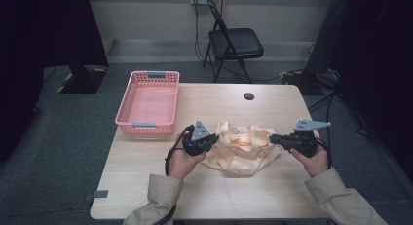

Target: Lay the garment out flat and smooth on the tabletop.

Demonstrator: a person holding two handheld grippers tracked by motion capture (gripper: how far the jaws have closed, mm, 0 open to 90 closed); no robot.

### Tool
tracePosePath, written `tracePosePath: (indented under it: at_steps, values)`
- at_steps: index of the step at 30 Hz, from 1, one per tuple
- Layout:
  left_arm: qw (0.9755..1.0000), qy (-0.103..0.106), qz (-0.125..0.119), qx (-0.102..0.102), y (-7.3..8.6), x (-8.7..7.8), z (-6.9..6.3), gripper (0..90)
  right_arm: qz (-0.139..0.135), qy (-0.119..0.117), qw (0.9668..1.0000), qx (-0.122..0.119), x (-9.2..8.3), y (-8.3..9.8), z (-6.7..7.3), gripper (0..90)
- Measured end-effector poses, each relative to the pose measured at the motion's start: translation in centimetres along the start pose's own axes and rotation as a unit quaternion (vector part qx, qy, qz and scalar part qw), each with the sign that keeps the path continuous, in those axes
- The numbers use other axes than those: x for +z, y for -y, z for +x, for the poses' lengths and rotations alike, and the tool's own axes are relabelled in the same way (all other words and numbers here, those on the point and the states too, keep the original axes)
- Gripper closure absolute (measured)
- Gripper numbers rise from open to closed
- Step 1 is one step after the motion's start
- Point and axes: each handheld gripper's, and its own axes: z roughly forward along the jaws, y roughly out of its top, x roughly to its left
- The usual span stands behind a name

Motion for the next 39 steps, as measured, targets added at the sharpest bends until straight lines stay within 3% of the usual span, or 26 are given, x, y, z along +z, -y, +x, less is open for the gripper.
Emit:
tracePosePath:
  at_steps: [8, 21, 29, 33, 34, 36, 37, 38, 39]
  values:
    - [0.9999, -0.011, -0.007, -0.003, -0.7, 0.1, 0.8, 85.8, -0.011, 0.002, 0.9998, 0.015, 0.1, -1.2, -1.0, 85.8]
    - [0.9996, -0.027, -0.005, -0.007, -1.4, 0.6, 2.1, 85.8, -0.011, 0.016, 0.9998, 0.011, 1.0, -3.7, -1.8, 86.9]
    - [0.9985, -0.052, -0.007, -0.014, -2.2, 1.1, 3.6, 85.8, -0.014, 0.027, 0.9994, 0.015, 1.9, -5.3, -2.6, 88.7]
    - [0.9964, -0.080, -0.021, -0.019, -2.7, 2.0, 4.8, 85.9, -0.036, 0.054, 0.9972, 0.038, 3.0, -6.9, -4.1, 88.8]
    - [0.9954, -0.089, -0.025, -0.023, -2.8, 2.3, 5.1, 85.9, -0.044, 0.064, 0.9957, 0.050, 3.3, -7.2, -4.5, 88.7]
    - [0.9919, -0.118, -0.035, -0.029, -2.8, 3.0, 5.8, 84.7, -0.077, 0.091, 0.9896, 0.080, 3.9, -8.0, -5.3, 83.8]
    - [0.9901, -0.132, -0.033, -0.034, -2.7, 3.3, 6.0, 77.8, -0.080, 0.114, 0.9877, 0.071, 4.1, -8.2, -5.4, 78.1]
    - [0.9897, -0.135, -0.025, -0.041, -2.5, 3.7, 6.1, 65.1, -0.076, 0.141, 0.9853, 0.061, 4.3, -8.4, -5.4, 68.8]
    - [0.9903, -0.131, -0.013, -0.043, -2.2, 3.9, 6.2, 53.3, -0.071, 0.148, 0.9848, 0.057, 4.5, -8.4, -5.4, 64.2]
